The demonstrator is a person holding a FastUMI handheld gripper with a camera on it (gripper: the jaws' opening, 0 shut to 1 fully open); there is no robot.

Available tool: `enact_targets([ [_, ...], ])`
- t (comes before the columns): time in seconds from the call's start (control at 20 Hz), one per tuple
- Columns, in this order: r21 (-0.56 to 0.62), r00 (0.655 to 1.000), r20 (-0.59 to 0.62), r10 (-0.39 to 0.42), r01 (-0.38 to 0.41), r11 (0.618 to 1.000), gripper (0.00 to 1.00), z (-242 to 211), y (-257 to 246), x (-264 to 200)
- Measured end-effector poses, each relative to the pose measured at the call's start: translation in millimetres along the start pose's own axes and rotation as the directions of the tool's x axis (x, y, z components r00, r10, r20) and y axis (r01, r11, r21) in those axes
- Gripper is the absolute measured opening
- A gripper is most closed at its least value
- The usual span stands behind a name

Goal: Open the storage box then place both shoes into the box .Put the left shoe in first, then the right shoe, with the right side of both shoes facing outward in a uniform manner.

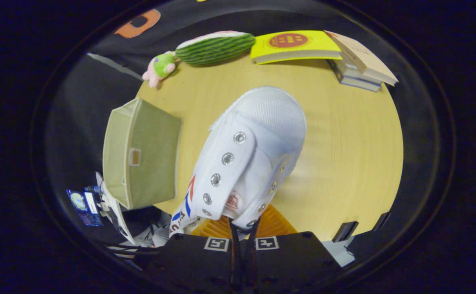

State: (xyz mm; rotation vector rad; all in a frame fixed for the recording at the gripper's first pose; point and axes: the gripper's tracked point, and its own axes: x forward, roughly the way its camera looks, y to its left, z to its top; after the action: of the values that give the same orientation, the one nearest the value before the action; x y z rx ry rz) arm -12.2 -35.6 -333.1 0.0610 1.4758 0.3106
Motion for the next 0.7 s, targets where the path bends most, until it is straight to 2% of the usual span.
enact_targets([
  [0.15, -0.123, 1.0, -0.013, 0.013, -0.015, 0.992, 0.1, 19, 69, -36],
  [0.3, -0.203, 0.999, -0.043, 0.031, -0.04, 0.978, 0.1, 39, 144, -48],
  [0.55, -0.384, 0.985, -0.162, -0.061, -0.006, 0.923, 0.1, 54, 217, -14],
  [0.7, -0.39, 0.963, -0.249, -0.106, 0.001, 0.921, 0.1, 55, 238, 19],
])
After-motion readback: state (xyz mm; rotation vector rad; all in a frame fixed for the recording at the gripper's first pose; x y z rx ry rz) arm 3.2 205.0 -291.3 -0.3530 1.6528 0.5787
